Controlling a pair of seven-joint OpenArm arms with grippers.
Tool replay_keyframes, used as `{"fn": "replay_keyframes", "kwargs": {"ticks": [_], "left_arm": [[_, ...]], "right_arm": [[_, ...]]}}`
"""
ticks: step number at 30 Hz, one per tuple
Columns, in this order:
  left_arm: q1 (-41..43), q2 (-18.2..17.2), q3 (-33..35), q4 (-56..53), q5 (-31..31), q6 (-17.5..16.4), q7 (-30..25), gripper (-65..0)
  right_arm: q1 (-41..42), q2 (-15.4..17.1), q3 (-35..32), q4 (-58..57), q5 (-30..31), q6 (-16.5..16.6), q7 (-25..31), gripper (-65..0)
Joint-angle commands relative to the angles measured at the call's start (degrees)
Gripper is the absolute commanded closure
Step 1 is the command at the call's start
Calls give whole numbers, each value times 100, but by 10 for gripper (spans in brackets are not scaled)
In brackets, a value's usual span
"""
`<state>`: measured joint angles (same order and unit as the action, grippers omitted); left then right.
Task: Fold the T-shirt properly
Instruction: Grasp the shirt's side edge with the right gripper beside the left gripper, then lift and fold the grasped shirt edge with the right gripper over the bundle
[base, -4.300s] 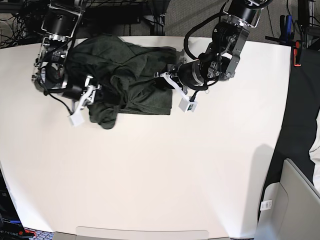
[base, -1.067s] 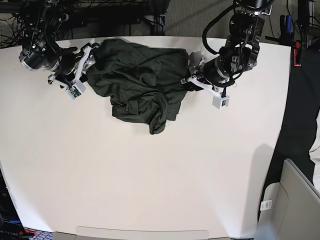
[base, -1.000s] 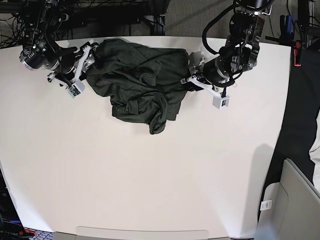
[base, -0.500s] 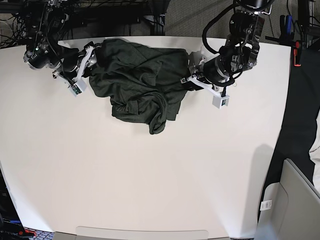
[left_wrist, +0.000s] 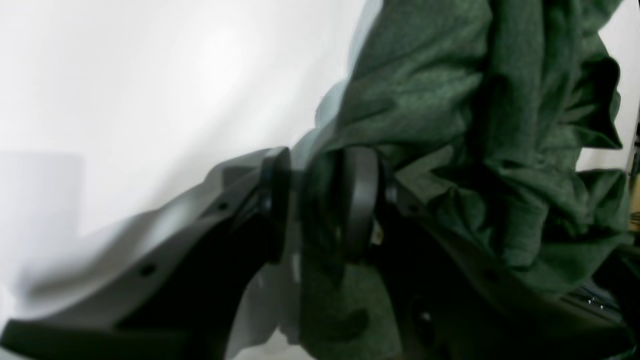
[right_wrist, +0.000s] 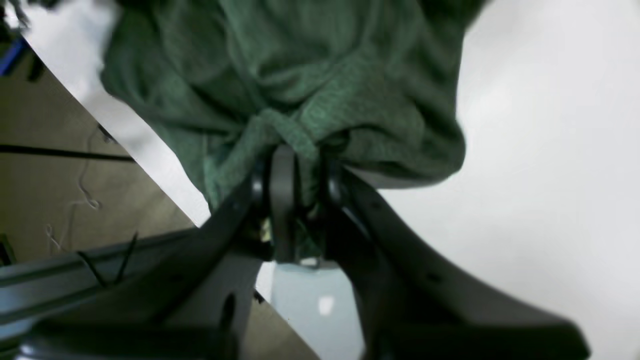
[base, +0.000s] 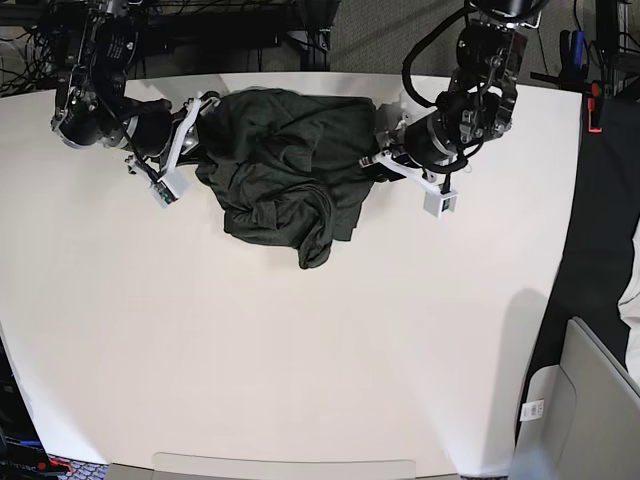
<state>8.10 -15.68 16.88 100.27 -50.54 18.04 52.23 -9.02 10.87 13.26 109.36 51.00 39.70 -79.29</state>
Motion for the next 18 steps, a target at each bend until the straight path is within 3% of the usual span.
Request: {"fn": "replay_keyframes", "kwargs": {"ticks": [1,7,13,18], "left_arm": [[30,-19,4,61,-5,37,65,-175],[91,-10,4,61,-5,37,65,-175],[91,34,180,61,21,37,65,-175],[91,34,215,61,21,37,56,-175]], "right_arm": [[71,-37,41,92,258,30,91,-42],[335,-591,-73,13,399,30,74,-42],[537,-1224,-671,-303,399,30,74,-42],[677,-1364,-934,-426,390,30,65,-42]]}}
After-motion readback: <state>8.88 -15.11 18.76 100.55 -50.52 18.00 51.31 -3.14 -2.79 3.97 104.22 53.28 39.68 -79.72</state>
